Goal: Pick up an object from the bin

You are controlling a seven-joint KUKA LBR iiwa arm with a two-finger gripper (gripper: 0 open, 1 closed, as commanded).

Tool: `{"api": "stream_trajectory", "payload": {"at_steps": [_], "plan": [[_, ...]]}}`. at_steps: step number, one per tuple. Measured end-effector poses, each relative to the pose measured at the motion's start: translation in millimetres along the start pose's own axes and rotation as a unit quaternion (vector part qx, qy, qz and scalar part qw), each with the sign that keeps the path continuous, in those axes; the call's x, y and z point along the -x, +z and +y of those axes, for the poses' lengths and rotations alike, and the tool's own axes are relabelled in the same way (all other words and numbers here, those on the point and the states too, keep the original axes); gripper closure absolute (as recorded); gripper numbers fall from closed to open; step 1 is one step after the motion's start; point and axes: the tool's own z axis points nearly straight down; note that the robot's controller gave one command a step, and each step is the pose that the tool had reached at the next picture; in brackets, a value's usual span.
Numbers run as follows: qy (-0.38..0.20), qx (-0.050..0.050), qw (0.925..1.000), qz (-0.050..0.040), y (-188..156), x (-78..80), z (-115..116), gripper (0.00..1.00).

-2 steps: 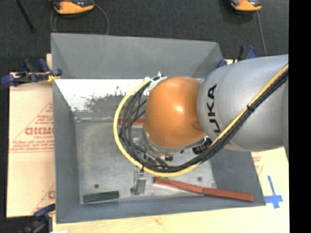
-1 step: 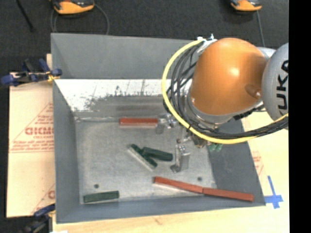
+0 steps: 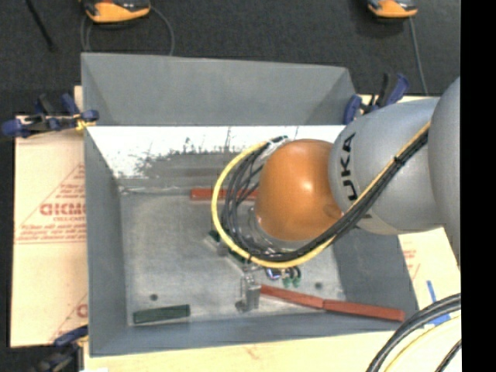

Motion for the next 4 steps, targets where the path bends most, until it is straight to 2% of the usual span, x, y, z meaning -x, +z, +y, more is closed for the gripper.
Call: {"api": "stream_trajectory", "payload": {"at_steps": [1,2,3,4], "plan": [[-0.016,-0.002,0.9999,-0.0042,67.1,2.2,-74.9,0.0],[-0.018,0.0,0.9998,-0.0061,62.3,4.4,-70.2,1.0],[-0.017,-0.001,0.9999,-0.0028,34.4,-31.9,-99.1,1.0],[-0.006,-0.003,0.9999,-0.0082,-94.1,-15.9,-118.6,1.0]]}}
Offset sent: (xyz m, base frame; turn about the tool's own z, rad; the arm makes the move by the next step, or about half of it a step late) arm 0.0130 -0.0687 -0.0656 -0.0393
